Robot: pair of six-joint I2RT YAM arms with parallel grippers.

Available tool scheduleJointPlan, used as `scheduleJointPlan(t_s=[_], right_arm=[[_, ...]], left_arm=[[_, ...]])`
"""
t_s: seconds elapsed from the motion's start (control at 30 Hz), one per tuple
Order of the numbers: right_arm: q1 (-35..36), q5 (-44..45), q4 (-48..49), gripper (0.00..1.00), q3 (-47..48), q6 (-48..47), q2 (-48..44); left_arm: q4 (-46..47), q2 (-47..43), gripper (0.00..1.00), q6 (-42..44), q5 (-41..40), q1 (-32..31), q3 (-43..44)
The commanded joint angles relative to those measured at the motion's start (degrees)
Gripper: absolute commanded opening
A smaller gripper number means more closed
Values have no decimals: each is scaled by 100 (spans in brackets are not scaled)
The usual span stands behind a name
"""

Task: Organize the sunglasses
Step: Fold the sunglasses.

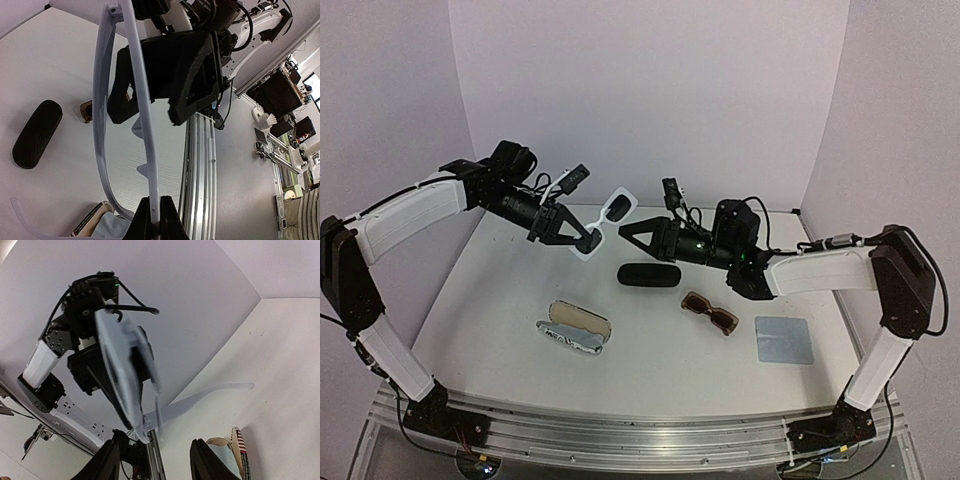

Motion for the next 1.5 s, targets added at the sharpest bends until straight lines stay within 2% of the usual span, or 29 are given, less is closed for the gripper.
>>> scheduleJointPlan(t_s=[0.0, 0.13, 0.27, 0.43, 0.7, 0.77, 1.0, 1.1, 1.13, 1.2, 1.27, 1.37, 1.4, 1.47], right_arm=[[7, -580, 362, 50, -328, -402, -533], [8, -285, 547, 52, -255, -401, -564], [11, -101, 553, 49, 260, -154, -186], [20, 304, 541, 44, 209, -167, -172], [27, 164, 501, 42, 552, -65, 76], [27, 79, 505, 36, 635, -20, 145], [23, -392, 835, 3, 658, 204, 245], [23, -521, 977, 0, 565, 264, 240], [23, -522, 1048, 0, 516, 282, 227], [21, -456, 1114, 0, 443, 282, 191], [23, -353, 1121, 0, 389, 238, 123], [22, -187, 1115, 0, 323, 123, 33], [19, -153, 1113, 0, 300, 71, 9], [20, -161, 1101, 0, 278, -38, -35]], left_arm=[[169, -85, 0, 9, 183, 3, 127], [162, -61, 0, 20, 294, 5, 84], [184, -40, 0, 7, 359, -17, 73], [155, -88, 0, 18, 323, -30, 131], [205, -110, 0, -11, 410, -36, 78], [213, -100, 0, -12, 409, -41, 83], [197, -95, 0, -60, 449, -39, 75], [63, -78, 1, -14, 422, -32, 93], [3, -71, 5, 10, 380, -31, 101], [-94, -66, 21, 18, 239, -22, 121], [-178, -80, 52, 1, -2, -12, 145], [-243, -168, 88, -28, -447, 52, 132], [-244, -212, 95, -49, -613, 81, 109], [-231, -284, 100, -145, -811, 215, 27]])
